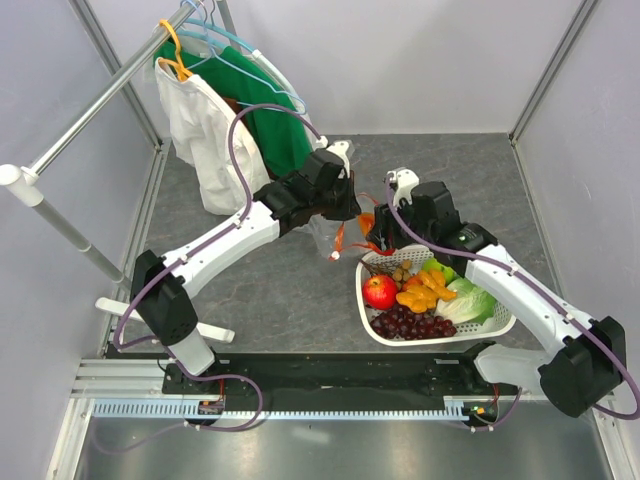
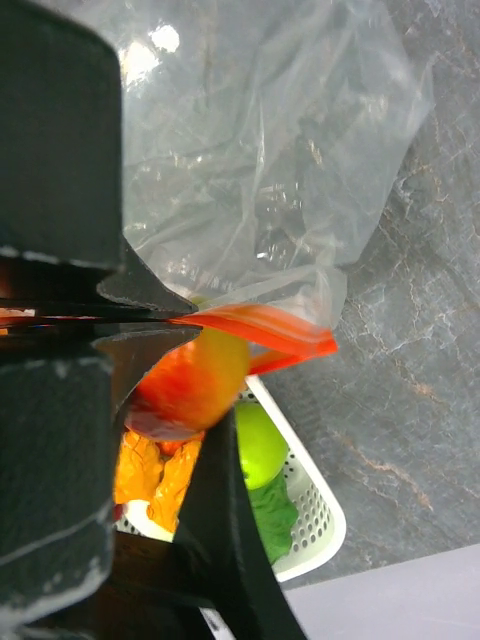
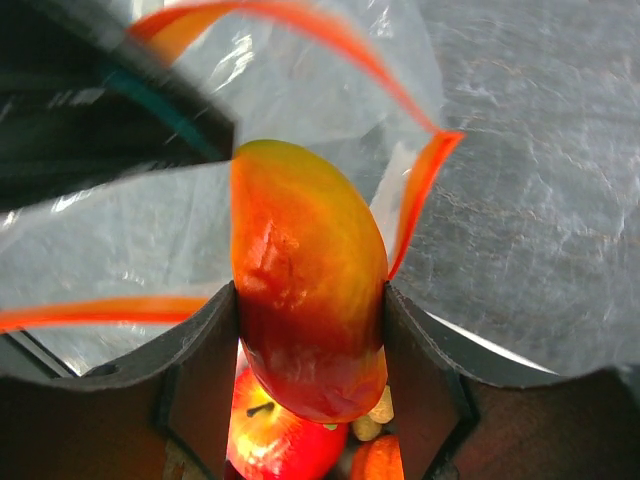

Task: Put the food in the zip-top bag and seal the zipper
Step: Place the fake fruit in the zipper food storage bag.

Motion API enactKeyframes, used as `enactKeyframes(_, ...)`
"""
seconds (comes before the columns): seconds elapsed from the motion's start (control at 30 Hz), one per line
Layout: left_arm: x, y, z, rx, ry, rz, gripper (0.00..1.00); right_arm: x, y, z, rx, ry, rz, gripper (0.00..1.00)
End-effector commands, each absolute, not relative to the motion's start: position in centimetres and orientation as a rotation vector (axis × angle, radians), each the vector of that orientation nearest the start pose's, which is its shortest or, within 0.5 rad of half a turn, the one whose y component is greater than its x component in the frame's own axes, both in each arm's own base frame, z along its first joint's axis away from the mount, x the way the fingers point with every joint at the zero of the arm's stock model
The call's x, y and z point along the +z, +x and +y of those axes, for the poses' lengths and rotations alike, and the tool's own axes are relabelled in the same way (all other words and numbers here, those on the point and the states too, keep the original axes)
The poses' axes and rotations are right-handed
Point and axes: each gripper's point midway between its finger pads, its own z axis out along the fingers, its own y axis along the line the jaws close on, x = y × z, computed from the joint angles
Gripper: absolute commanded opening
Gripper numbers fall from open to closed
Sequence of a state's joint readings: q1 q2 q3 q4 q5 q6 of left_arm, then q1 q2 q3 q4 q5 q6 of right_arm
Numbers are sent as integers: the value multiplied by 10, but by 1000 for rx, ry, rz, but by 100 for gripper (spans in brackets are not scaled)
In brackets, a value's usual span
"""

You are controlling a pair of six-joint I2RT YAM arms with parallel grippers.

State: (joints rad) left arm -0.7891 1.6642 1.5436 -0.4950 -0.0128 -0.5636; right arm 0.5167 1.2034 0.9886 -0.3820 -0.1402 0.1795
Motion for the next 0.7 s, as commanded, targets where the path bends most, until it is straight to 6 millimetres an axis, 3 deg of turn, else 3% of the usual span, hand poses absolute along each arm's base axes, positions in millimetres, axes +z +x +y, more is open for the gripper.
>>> enactKeyframes(0.0,264,328,-359,-852,181,2226,2,190,288,209,515,-655,2112,0)
enactKeyframes(0.27,254,315,-366,-933,234,2253,2,221,299,228,643,-508,2091,0)
enactKeyframes(0.43,254,309,-367,-950,288,2237,2,220,302,246,817,-386,2175,0)
enactKeyframes(0.67,247,300,-362,-987,273,2259,2,232,323,231,960,-22,2184,20)
